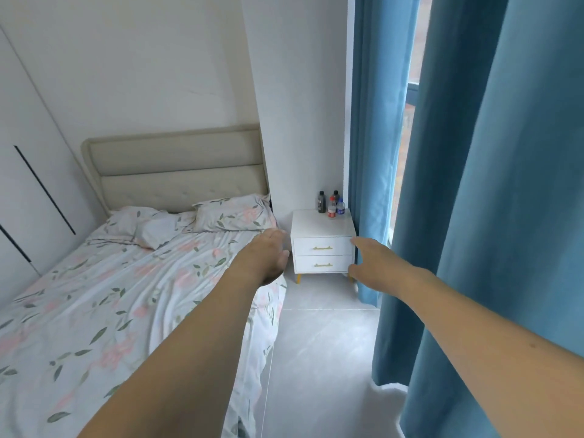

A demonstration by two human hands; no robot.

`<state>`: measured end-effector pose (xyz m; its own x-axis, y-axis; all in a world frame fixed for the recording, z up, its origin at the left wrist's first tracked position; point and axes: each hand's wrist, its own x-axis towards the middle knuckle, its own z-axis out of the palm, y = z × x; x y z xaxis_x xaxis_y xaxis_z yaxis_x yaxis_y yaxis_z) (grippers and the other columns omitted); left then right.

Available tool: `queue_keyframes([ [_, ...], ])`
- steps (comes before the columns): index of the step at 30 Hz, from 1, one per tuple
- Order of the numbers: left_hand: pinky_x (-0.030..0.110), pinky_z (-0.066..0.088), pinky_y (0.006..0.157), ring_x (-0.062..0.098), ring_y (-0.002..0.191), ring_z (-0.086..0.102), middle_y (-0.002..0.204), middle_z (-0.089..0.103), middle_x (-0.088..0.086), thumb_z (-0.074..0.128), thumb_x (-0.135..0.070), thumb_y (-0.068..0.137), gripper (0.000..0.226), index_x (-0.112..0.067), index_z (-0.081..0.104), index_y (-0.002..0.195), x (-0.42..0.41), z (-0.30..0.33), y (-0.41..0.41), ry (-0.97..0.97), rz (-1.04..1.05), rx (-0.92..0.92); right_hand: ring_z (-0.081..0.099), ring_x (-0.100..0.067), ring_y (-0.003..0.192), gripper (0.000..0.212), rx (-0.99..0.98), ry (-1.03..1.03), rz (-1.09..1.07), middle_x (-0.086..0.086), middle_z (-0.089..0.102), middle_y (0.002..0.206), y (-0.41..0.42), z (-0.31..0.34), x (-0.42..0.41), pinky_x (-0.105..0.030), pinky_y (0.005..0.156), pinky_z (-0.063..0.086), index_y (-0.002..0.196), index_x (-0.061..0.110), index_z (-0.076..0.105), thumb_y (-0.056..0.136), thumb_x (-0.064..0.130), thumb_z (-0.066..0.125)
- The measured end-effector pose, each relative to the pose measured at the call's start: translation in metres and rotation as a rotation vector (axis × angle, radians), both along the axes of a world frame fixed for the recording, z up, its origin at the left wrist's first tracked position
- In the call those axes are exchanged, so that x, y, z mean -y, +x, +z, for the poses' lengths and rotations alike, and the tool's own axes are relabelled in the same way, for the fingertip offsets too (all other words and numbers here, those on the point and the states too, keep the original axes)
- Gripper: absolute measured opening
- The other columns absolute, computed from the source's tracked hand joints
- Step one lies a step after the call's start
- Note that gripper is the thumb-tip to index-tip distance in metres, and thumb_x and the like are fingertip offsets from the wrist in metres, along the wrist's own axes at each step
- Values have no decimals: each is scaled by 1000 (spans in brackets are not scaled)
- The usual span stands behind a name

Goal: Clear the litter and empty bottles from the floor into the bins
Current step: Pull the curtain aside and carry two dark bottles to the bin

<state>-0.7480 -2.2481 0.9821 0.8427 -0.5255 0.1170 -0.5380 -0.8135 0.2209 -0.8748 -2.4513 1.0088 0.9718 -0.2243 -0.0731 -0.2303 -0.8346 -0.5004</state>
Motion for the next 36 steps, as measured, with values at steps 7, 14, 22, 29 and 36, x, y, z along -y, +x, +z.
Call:
queue_keyframes([
  [7,38,30,113,25,140,31,157,25,2,41,-29,100,52,-15,30,149,24,-11,135,13,3,-25,34,-21,136,62,7,-65,18,-1,23,156,137,-18,31,-31,104,36,150,15,21,94,22,47],
  [14,39,34,109,25,137,36,156,26,1,38,-28,100,50,-14,32,148,48,-4,298,24,26,-59,30,-22,139,63,-24,-87,6,-3,27,154,303,-10,68,-33,109,31,150,15,24,92,25,48],
  [22,39,35,109,27,136,38,154,30,5,39,-25,100,48,-13,34,146,139,-24,438,11,-28,-135,29,-20,140,63,-90,-52,-19,-1,25,155,444,-32,139,-30,108,33,150,19,25,91,26,46],
  [29,37,37,107,25,133,42,152,35,5,41,-27,99,47,-12,38,144,205,-50,563,15,18,-190,50,-24,101,32,-147,-55,-12,-7,51,121,583,-58,233,-29,79,44,115,16,51,84,24,47],
  [36,39,35,111,18,137,39,154,33,-2,41,-34,97,50,-19,37,145,264,-34,689,-77,153,-203,52,-27,109,42,-52,9,-54,-8,46,130,703,-49,309,-34,84,51,128,10,45,88,23,49],
])
